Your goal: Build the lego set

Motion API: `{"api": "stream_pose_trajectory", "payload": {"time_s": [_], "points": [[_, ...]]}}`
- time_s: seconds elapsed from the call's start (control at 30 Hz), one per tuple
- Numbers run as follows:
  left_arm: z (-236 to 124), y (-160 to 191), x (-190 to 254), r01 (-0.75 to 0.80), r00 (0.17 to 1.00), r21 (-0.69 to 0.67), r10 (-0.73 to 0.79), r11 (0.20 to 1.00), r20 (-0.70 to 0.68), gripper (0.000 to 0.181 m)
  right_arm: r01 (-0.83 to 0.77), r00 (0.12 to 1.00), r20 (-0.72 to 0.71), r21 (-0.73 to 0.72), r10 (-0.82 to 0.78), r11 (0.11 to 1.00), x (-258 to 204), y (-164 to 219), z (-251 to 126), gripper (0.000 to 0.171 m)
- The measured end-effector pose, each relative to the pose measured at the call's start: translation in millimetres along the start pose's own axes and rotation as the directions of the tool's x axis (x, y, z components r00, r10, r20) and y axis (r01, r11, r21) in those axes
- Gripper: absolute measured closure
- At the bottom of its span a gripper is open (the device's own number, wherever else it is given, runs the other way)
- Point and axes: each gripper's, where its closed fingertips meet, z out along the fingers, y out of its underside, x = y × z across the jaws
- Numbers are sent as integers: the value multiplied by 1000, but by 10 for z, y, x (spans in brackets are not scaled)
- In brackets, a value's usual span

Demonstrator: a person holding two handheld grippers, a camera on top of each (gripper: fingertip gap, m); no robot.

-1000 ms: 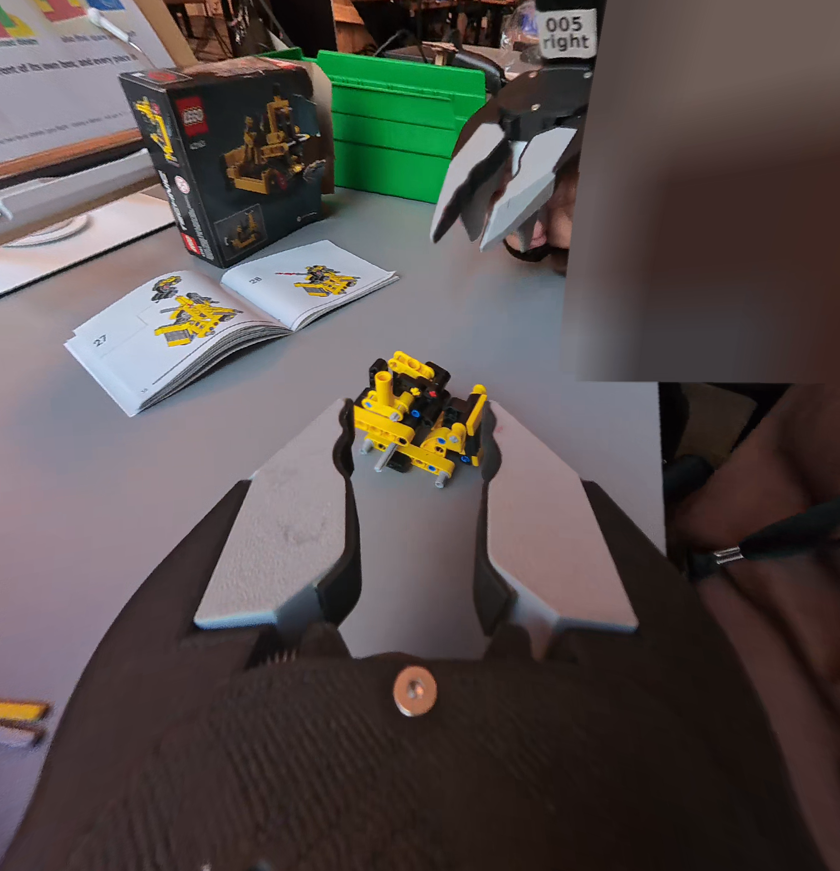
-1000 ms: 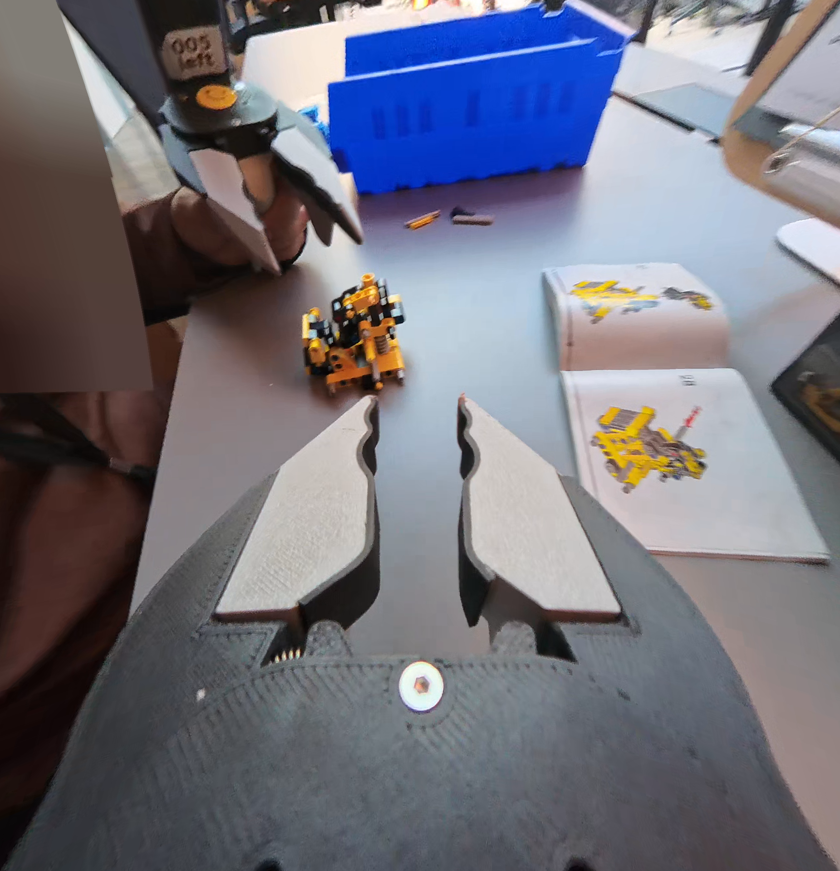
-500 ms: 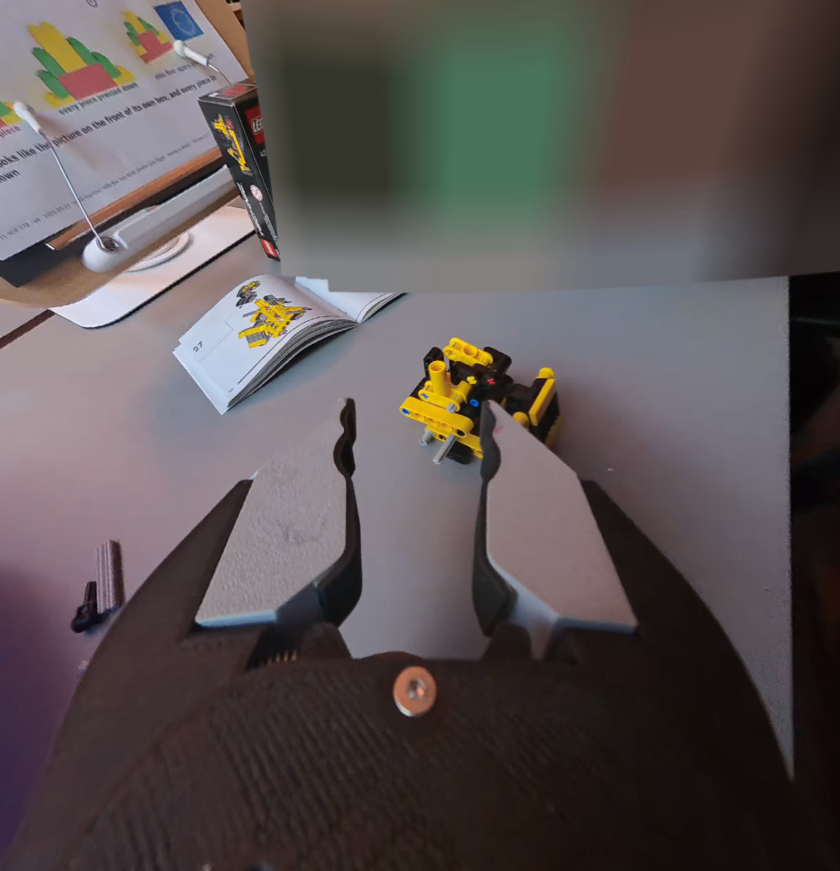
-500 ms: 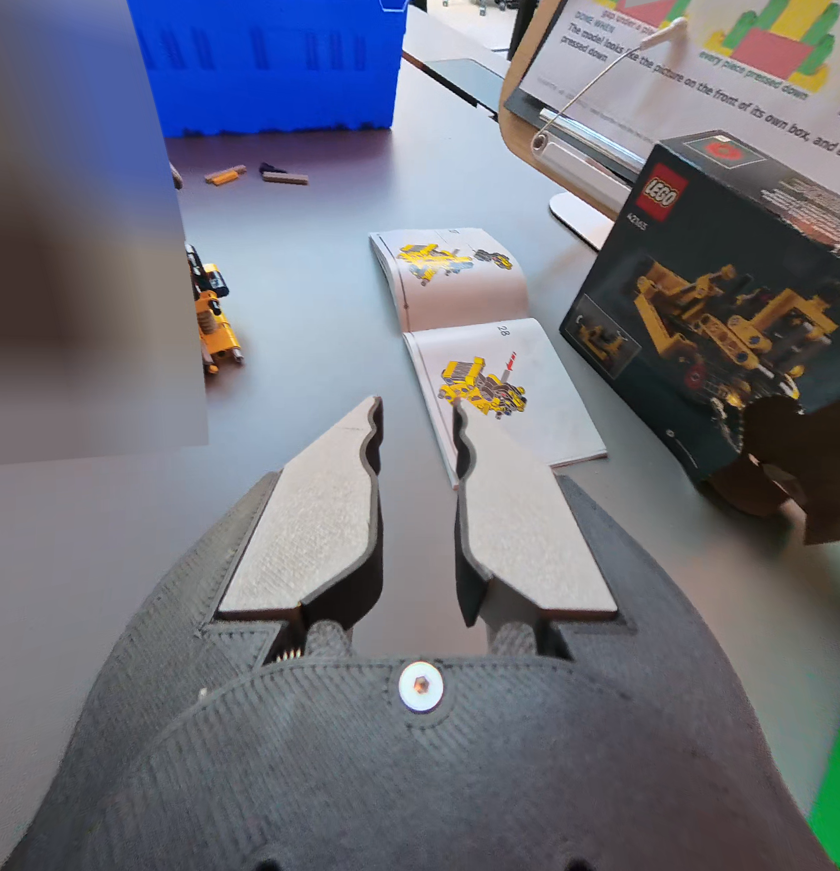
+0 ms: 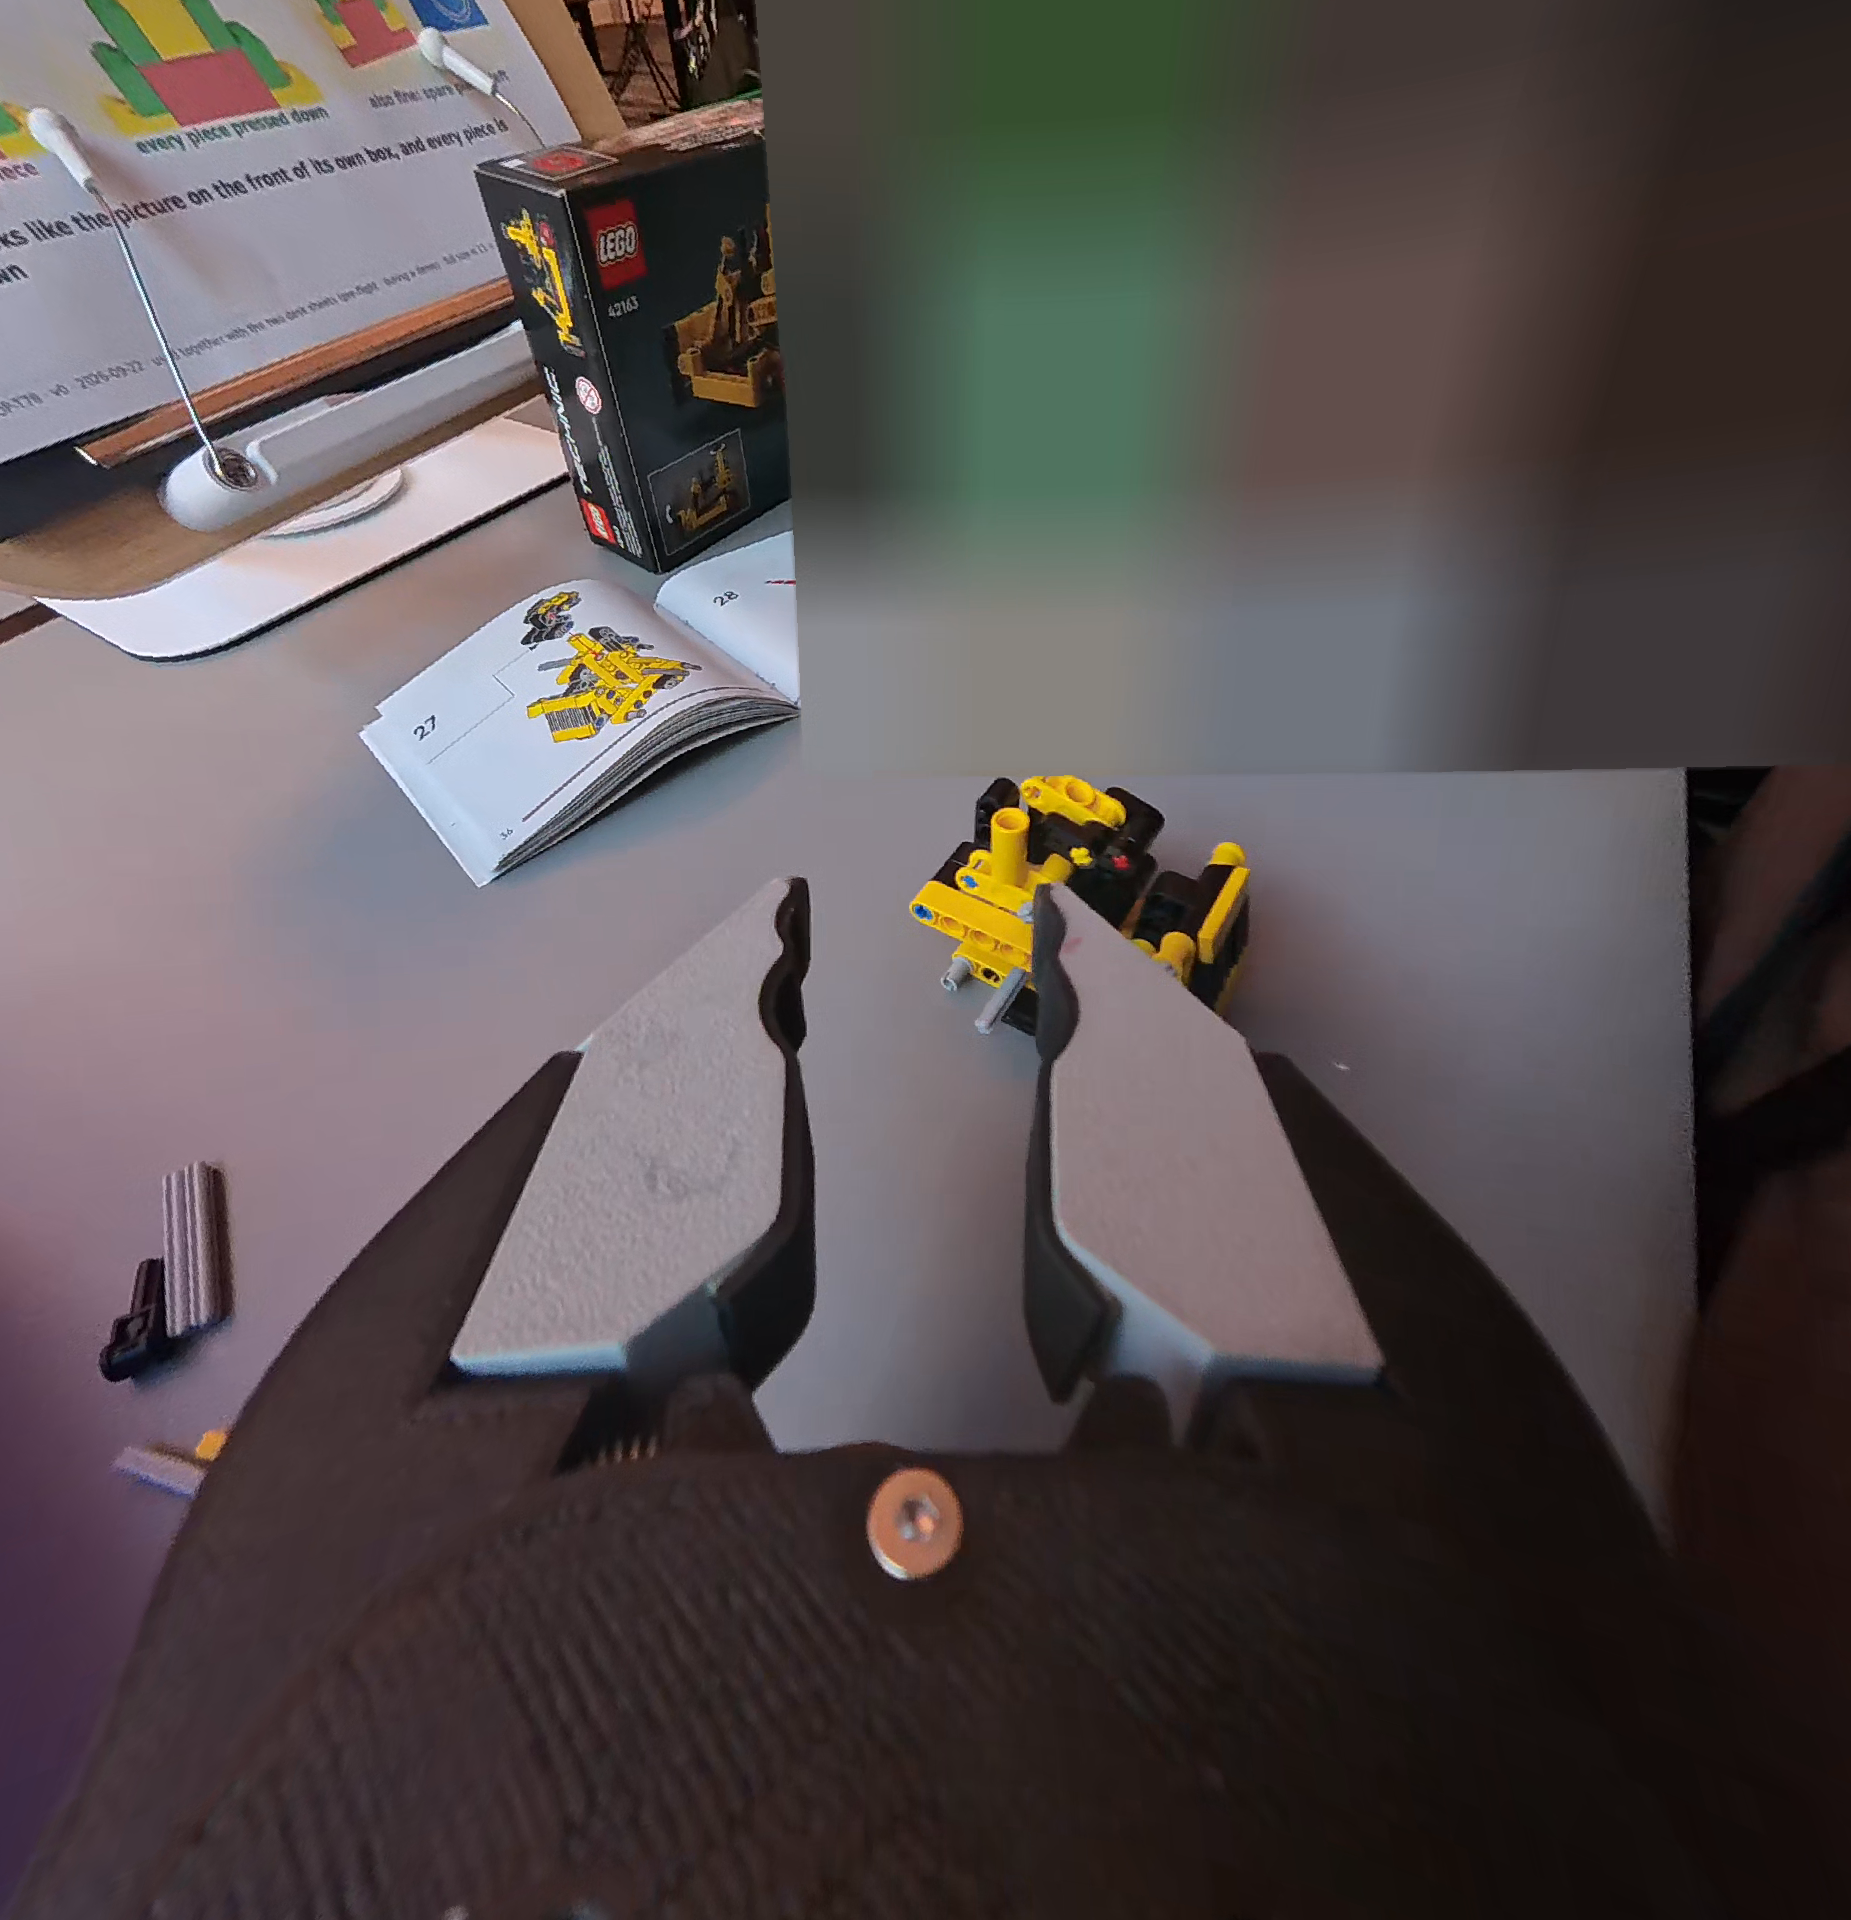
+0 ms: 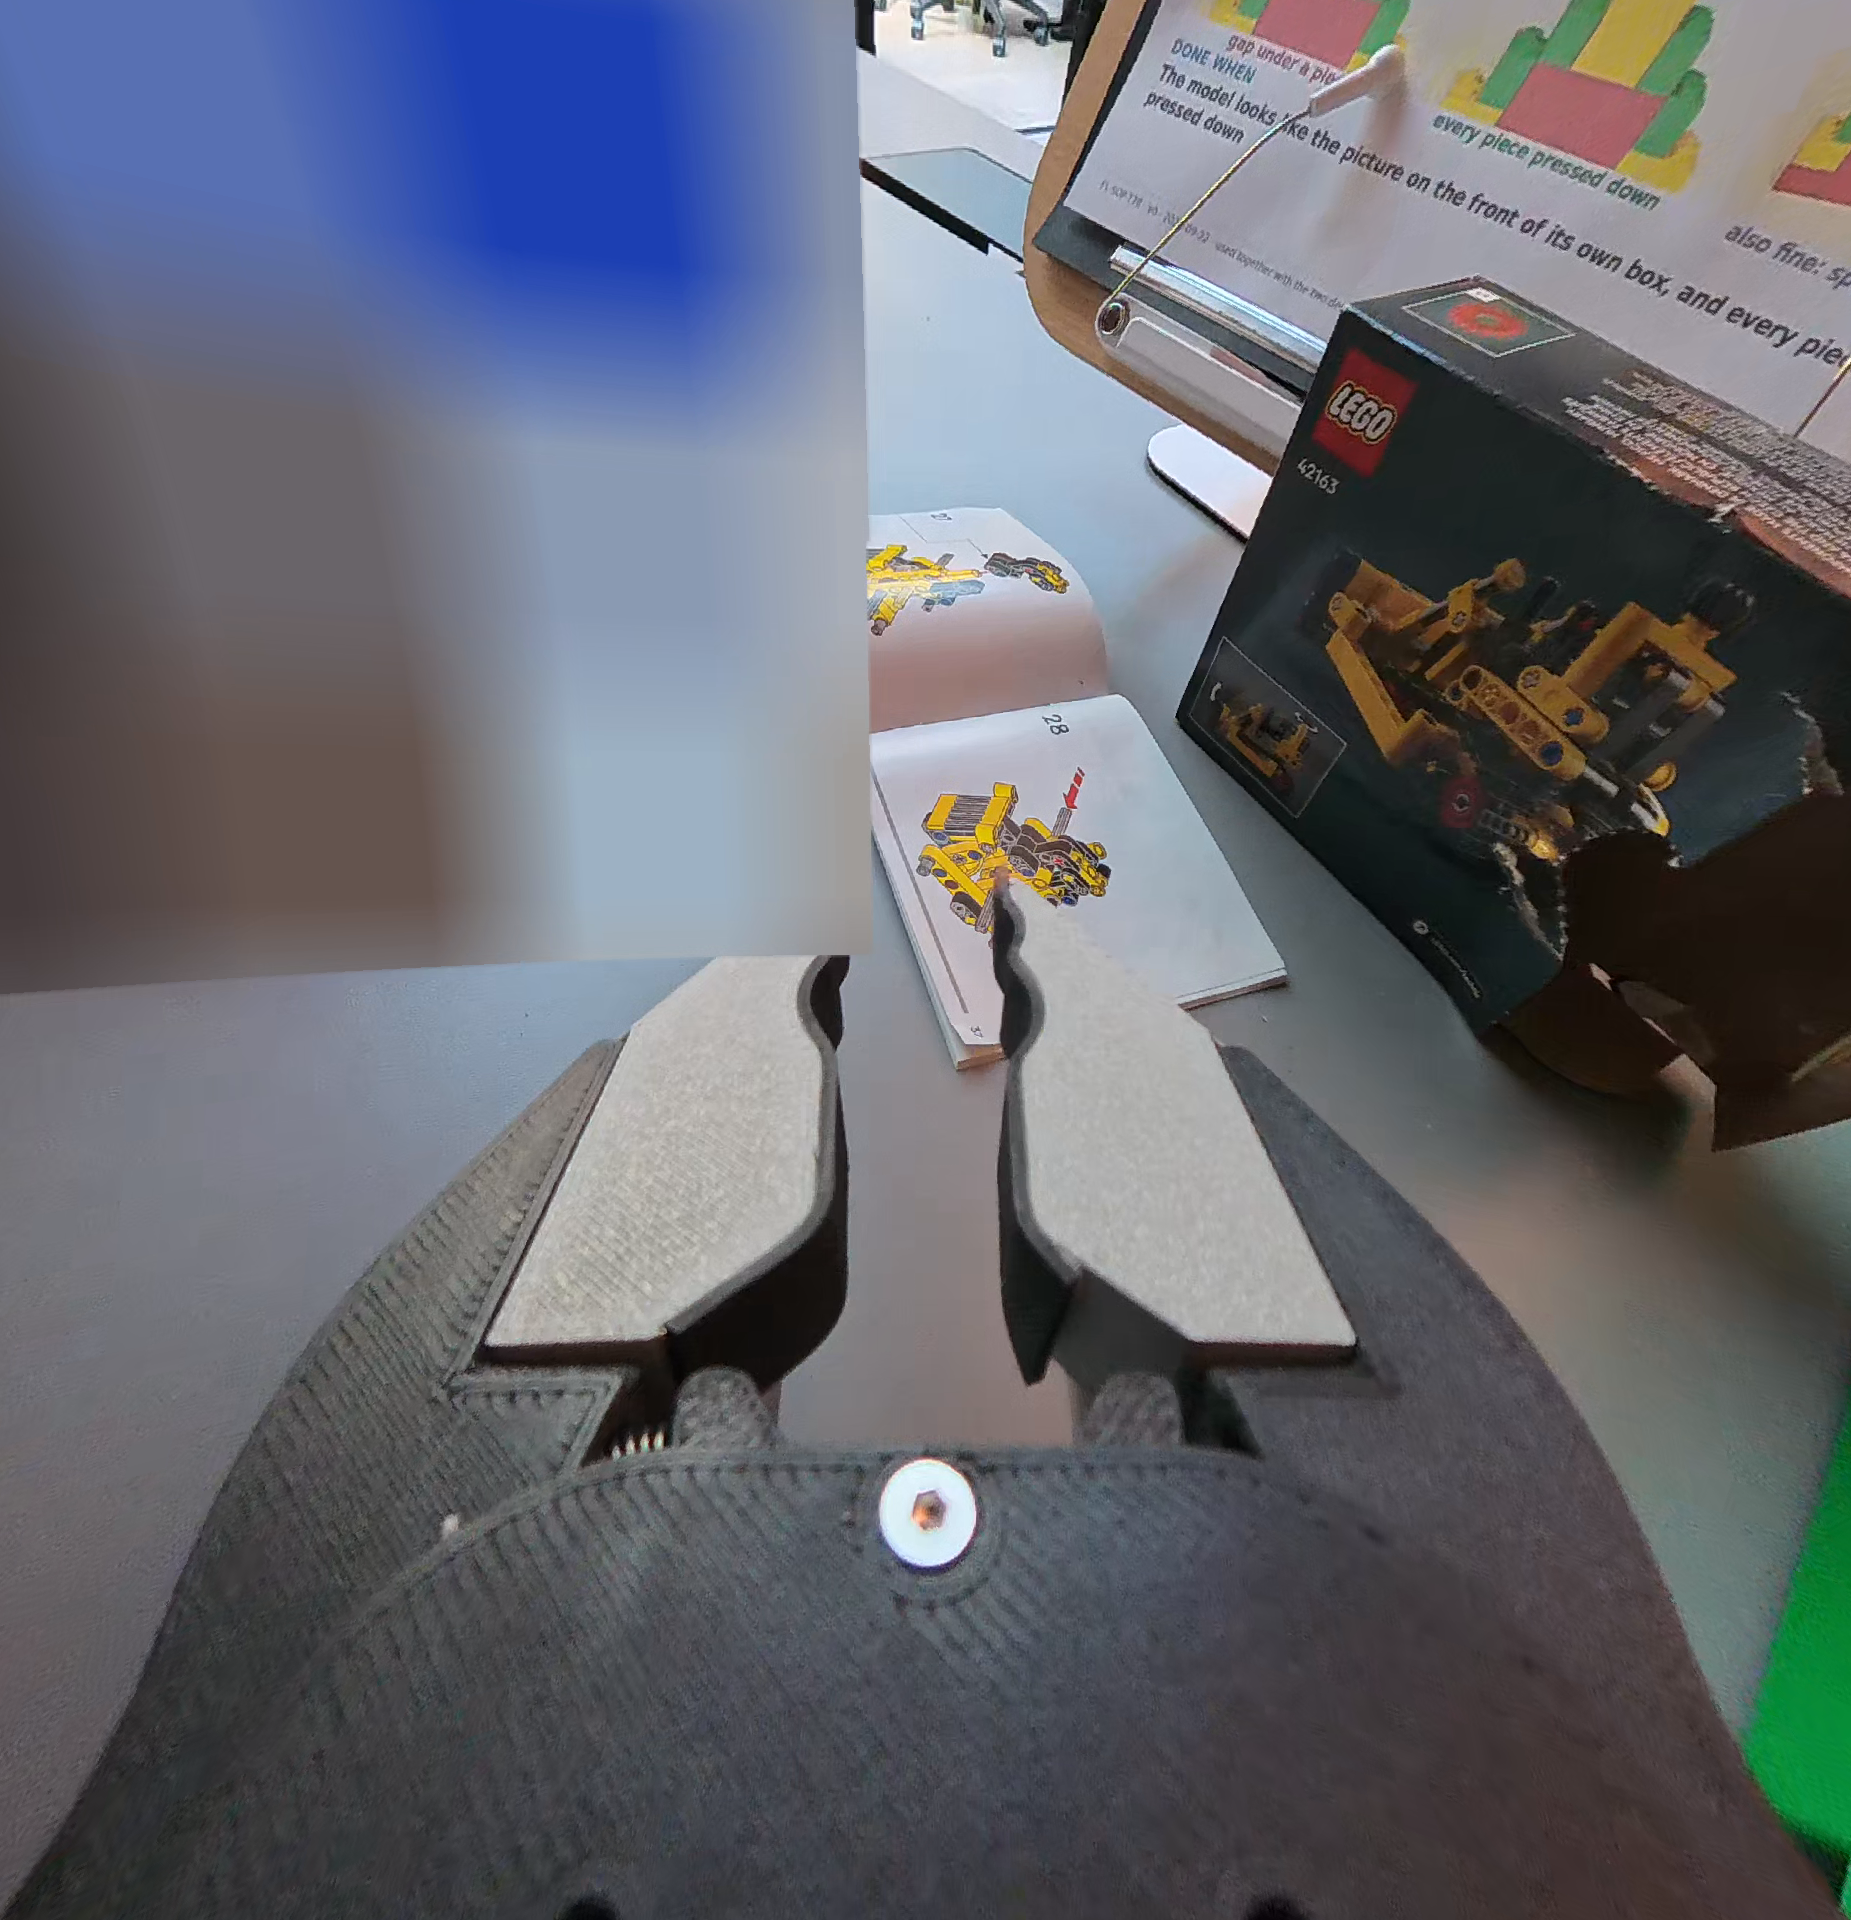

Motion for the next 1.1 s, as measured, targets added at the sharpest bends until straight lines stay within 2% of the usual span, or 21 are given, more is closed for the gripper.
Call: {"api": "stream_pose_trajectory", "payload": {"time_s": [0.53, 0.77, 1.1], "points": [[20, 9, -7, -17, 1000, -11, 17, 1000, 10, 143, 58, 998, -31, -65, -60, 996, 12, 106, 42, 149], [-12, 1, -67, -11, 998, 0, 11, 1000, 63, 142, 52, 998, -43, -91, -56, 995, 51, 170, 71, 150], [-50, 40, -28, -4, 999, -17, 5, 1000, 54, 140, 40, 997, -53, -135, -47, 990, 93, 280, 117, 150]]}}
